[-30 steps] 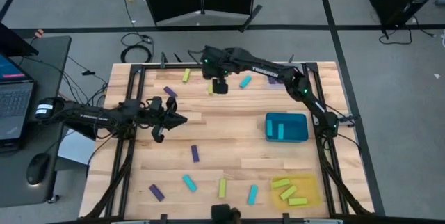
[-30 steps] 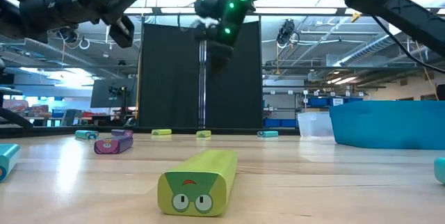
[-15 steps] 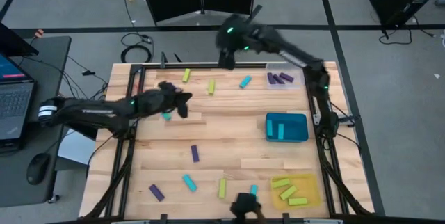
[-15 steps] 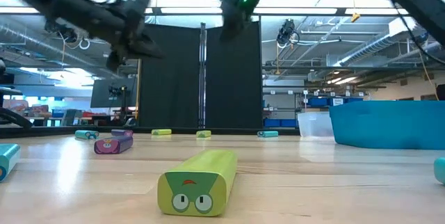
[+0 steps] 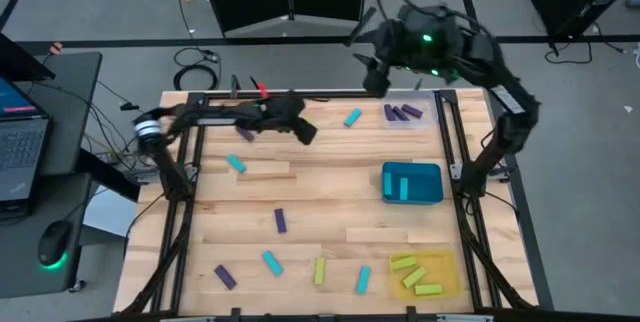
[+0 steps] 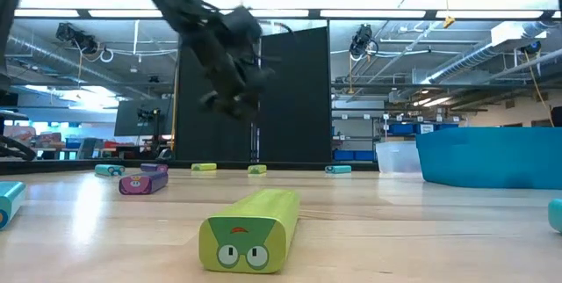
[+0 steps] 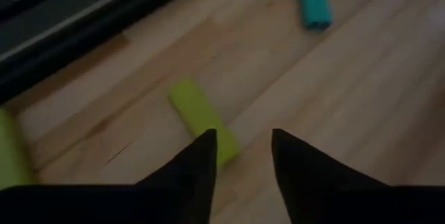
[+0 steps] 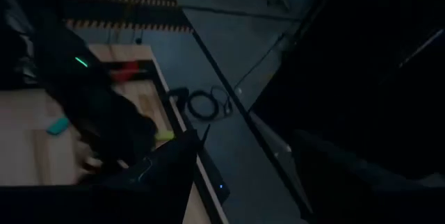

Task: Sort blocks
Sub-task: Put the light blue block into the blue bin

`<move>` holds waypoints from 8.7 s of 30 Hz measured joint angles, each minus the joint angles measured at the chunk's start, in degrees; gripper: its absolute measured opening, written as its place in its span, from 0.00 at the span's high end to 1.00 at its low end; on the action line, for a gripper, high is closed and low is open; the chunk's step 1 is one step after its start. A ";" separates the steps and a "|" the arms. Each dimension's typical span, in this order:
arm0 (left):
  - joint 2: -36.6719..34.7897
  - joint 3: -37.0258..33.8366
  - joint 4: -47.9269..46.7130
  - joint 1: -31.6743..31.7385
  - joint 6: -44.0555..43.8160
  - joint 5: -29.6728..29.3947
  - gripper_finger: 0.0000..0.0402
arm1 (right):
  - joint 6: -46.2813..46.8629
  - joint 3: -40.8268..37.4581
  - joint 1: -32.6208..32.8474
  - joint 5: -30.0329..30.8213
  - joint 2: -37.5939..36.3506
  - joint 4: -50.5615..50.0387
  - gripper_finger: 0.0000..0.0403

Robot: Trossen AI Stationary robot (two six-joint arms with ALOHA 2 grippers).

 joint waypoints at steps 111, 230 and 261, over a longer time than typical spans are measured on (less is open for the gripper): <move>-43.65 -23.01 8.68 -6.43 19.14 4.01 0.29 | 87.64 -32.83 -13.41 -5.87 31.81 5.92 0.04; -46.45 -23.01 4.08 -6.27 20.36 9.53 0.29 | 114.42 -35.04 -14.40 -6.29 33.21 9.21 0.24; -46.47 -23.01 4.06 -6.27 20.73 9.51 0.29 | 112.65 -35.01 -15.32 -6.79 33.21 7.84 0.73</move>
